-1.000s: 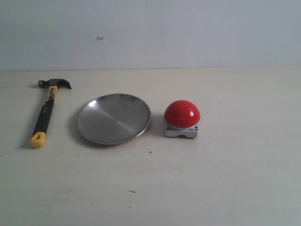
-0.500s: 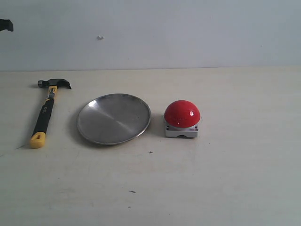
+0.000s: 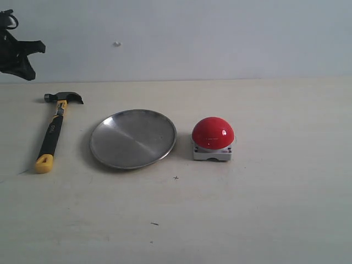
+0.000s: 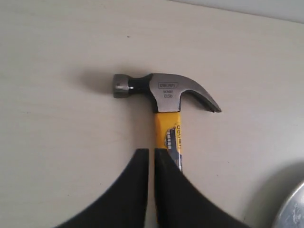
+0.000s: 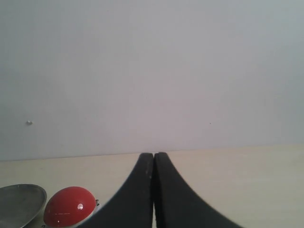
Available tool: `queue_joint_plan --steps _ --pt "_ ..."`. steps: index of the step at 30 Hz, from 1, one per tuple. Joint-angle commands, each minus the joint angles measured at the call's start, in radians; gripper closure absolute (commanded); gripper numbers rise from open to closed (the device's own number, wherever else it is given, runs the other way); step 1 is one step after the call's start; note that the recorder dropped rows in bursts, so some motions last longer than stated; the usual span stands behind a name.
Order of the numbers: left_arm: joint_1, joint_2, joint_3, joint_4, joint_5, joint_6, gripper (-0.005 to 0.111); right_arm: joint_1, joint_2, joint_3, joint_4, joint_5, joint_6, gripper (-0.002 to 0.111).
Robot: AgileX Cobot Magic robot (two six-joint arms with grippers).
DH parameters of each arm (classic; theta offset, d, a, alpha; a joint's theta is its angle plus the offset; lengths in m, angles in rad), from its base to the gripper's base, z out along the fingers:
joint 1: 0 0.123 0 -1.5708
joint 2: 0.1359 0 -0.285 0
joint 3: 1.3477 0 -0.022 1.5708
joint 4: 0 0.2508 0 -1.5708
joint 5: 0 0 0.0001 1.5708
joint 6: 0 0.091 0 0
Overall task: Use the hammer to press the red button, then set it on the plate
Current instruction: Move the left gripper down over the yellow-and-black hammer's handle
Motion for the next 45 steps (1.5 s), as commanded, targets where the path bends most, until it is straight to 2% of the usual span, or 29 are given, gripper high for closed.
queue_joint_plan --steps 1,4,8,13,23,30,45 --pt "-0.040 0.011 -0.012 0.005 0.015 -0.001 0.076 -0.005 -0.006 0.005 -0.006 0.000 -0.002 0.108" --pt "-0.067 0.011 -0.012 0.030 0.015 -0.007 0.063 -0.005 -0.006 0.005 -0.006 0.000 -0.002 0.108" --pt "-0.086 0.013 -0.012 0.086 -0.009 -0.007 0.063 -0.005 -0.006 0.005 -0.006 0.000 -0.002 0.108" --pt "-0.087 0.013 -0.012 0.055 -0.077 -0.005 0.063 -0.005 -0.006 0.005 -0.006 0.000 -0.002 0.108" --pt "-0.097 0.019 -0.012 0.029 -0.020 -0.020 0.063 -0.005 -0.006 0.005 -0.006 0.000 -0.002 0.108" --pt "-0.097 0.073 -0.019 0.086 -0.025 -0.080 0.054 -0.005 -0.006 0.005 -0.006 -0.003 -0.002 0.108" --pt "-0.097 0.138 -0.023 0.114 -0.087 -0.104 0.054 -0.005 -0.006 0.005 -0.006 -0.003 -0.002 0.108"
